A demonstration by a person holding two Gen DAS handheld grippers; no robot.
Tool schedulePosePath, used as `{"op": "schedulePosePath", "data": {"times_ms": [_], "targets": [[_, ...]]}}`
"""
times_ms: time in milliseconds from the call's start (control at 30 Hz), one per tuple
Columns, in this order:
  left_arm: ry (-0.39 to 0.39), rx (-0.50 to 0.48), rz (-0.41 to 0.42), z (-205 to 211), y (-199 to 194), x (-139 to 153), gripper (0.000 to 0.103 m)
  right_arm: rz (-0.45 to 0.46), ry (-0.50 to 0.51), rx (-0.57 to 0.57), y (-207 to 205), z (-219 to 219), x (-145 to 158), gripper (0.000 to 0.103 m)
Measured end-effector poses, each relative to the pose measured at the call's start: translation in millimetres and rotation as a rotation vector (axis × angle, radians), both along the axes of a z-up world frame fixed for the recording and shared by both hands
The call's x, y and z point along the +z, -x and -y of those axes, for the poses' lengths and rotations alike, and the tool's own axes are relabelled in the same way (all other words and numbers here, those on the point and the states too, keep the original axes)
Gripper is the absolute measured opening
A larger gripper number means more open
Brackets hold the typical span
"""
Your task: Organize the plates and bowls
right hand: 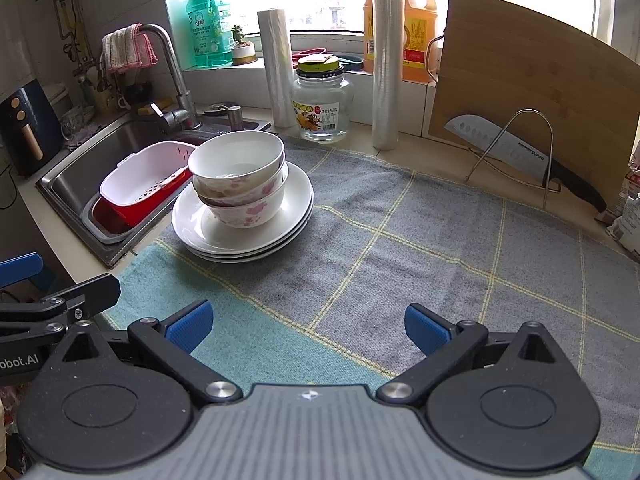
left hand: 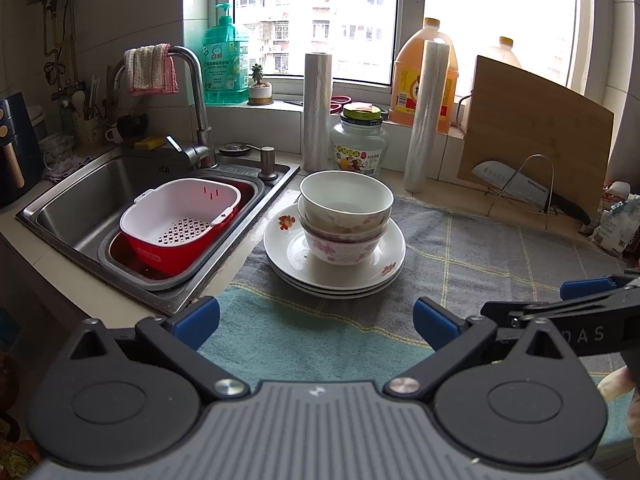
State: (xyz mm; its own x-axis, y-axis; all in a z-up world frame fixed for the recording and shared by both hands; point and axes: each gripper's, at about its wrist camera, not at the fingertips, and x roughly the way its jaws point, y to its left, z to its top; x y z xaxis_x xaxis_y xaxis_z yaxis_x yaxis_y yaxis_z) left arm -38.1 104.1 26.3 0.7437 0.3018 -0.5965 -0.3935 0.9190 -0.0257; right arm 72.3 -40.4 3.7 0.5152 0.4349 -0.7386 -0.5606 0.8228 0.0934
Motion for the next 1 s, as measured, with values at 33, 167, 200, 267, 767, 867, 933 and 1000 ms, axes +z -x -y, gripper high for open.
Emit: {"op": "schedulePosePath", "data": {"times_ms": [33,167,200,267,767,867,933,1000], "targets": [[-0.002,-0.003,0.0,0.5,0.0,0.3,0.102,0.0,-0.001,-0.001,0.1,0.1,0.1,0.103],[-0.011,0.002,-0.001,1.9,-0.9,1.9,0.102,0.006,0.001,0.001,1.0,0.0,1.2,0.103],[-0.012,0.002,-0.001,2.2,-0.8,2.2,0.102,0.009,0.002,0.001,0.9,-0.1,1.8,0.103],[-0.014,0.001,0.001,2.4,-0.8,3.5,0.102,0.009,-0.001,0.001,1.0,0.1,2.2,0.103],[-0.022,0.0,0.0,3.7,-0.2,6.0,0.102,0.018,-0.002,-0.009,3.0,1.6,4.3,0.103],[-0.022,0.001,-0.001,3.7,-0.3,6.2,0.102,0.019,-0.001,-0.01,3.4,1.1,4.5,0.103],[-0.022,0.001,-0.002,3.8,-0.2,6.2,0.102,0.019,-0.001,-0.01,3.4,1.1,4.5,0.103],[-0.02,0.001,-0.002,3.6,-0.4,6.2,0.102,0.018,0.0,-0.01,3.2,0.9,4.4,0.103]]}}
